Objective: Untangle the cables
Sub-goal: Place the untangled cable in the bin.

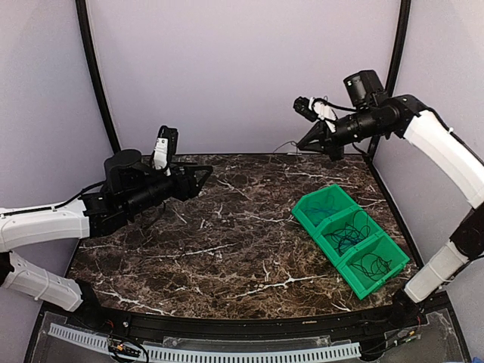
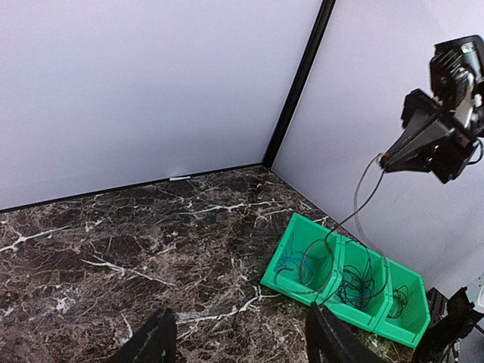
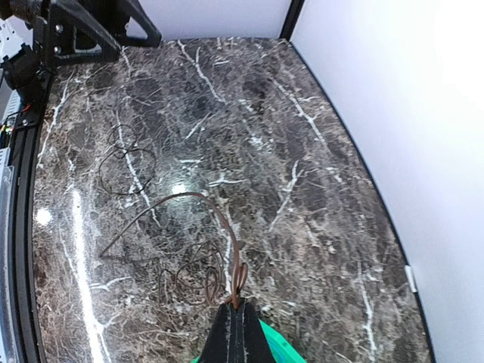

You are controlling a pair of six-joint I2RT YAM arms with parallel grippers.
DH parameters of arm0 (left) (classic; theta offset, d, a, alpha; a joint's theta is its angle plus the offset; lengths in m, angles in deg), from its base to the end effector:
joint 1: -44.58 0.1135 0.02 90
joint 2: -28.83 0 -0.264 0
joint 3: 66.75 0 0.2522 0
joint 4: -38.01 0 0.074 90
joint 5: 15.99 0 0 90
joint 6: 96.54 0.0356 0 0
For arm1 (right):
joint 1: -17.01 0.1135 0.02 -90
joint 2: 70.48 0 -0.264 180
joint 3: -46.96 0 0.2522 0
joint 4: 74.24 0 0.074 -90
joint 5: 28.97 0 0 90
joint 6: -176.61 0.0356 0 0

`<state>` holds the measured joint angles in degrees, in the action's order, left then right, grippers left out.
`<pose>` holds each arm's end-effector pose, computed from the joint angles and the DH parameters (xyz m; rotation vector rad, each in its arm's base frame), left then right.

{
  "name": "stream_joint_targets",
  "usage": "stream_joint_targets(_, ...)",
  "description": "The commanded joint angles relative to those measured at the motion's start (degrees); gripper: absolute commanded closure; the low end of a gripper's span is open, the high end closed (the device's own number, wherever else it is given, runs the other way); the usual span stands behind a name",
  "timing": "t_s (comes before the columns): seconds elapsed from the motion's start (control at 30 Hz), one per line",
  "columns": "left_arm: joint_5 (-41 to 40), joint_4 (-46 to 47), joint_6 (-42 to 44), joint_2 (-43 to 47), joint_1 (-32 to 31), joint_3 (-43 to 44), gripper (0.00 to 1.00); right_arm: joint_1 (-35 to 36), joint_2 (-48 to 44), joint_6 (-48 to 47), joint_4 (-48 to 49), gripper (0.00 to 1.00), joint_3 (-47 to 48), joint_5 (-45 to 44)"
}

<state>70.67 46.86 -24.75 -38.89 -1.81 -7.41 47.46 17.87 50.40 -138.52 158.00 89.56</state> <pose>0.1939 -0.2005 0.3219 0.3492 1.5873 -0.8352 0.2705 0.1788 0.4048 -1.4368 1.7214 0.5154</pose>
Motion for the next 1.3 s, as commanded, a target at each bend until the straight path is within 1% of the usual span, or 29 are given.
stream_joint_targets(0.0, -3.92, 1.72, 0.63, -0.89, 0.25, -0.72, 0.39, -2.03, -5.06, -1.7, -1.69, 1.0, 3.77, -3.18)
stream_joint_targets(0.2, -9.05, -0.48, -0.36, -2.33, 0.34, -0.86, 0.39, -7.09, -12.4, -3.88, -1.06, 1.0, 4.57, -5.15)
stream_joint_targets(0.4, -9.39, -1.84, -3.07, -3.34, 0.38, -1.55, 0.39, -12.05, -19.51, -7.82, -1.59, 1.0, 2.0, -11.06)
stream_joint_targets(0.57, -9.46, -1.19, -4.32, -3.11, 0.38, -3.18, 0.39, -15.06, -25.37, -13.35, -5.79, 1.0, -0.91, -16.41)
stream_joint_targets(0.7, -10.4, -0.52, -4.3, -2.78, 0.34, -5.33, 0.39, -15.98, -29.75, -17.67, -9.31, 1.0, -3.75, -20.79)
stream_joint_targets(0.9, -11.29, 1.18, -4.22, -2.7, 0.34, -8.38, 0.39, -16.04, -33.93, -20.61, -16.16, 1.0, -5.7, -26.16)
stream_joint_targets(1.13, -10.1, 3.73, -4.62, -4.86, 0.34, -9.83, 0.39, -16.04, -40.27, -23.3, -20.0, 1.0, -14.09, -33.73)
stream_joint_targets(1.27, -9.13, 4.87, -5.2, -6.77, 0.34, -9.91, 0.39, -16.04, -42.0, -24.02, -22.98, 1.0, -12.78, -36.42)
